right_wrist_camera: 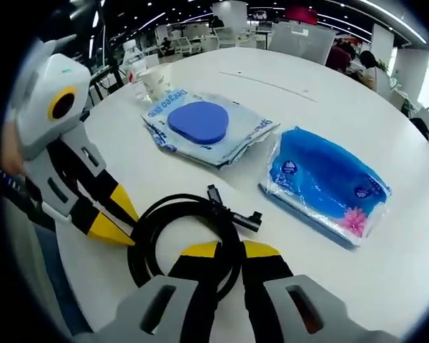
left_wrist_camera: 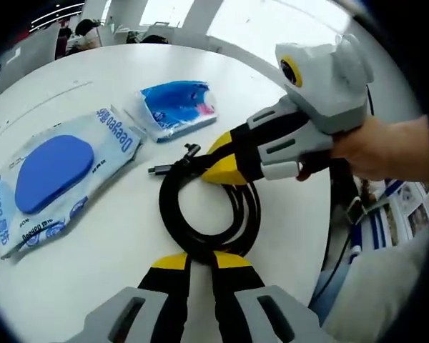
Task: Arrange the tabletop items into an orderly group along one side of the table until the central work area is clear of visible clutter.
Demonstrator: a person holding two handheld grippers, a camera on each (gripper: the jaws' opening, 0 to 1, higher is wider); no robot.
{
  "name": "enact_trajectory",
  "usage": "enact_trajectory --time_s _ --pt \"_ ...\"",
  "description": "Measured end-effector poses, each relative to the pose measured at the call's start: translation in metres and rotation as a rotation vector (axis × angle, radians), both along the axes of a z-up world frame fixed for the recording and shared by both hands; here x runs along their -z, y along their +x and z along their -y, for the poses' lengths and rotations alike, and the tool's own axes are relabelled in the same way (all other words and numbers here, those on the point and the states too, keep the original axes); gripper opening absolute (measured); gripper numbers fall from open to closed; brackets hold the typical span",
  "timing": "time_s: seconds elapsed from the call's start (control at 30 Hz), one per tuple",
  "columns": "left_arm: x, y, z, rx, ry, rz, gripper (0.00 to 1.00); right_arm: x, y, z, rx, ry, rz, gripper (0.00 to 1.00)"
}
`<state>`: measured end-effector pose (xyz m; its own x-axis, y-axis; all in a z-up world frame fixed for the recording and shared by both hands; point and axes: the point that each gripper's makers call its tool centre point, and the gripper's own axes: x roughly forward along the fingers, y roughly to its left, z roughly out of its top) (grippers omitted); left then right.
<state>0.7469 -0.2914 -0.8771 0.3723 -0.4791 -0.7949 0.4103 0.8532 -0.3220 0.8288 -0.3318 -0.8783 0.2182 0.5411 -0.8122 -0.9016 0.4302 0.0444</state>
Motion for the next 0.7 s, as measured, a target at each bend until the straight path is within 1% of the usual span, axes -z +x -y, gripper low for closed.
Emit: enact_trajectory --time_s 0.33,0.7 --pt "-0.0013 -0.0035 -0.0013 -0.015 -0.005 0.001 0.09 -0.0021 -0.0029 -0.0023 -0.022 -0.001 0.002 0.07" --pt "-0.0039 -0.0048 -0.002 -0.005 0.007 0.017 0.09 -0.0011 -0.005 0.0 -0.035 -0.012 0.006 0.08"
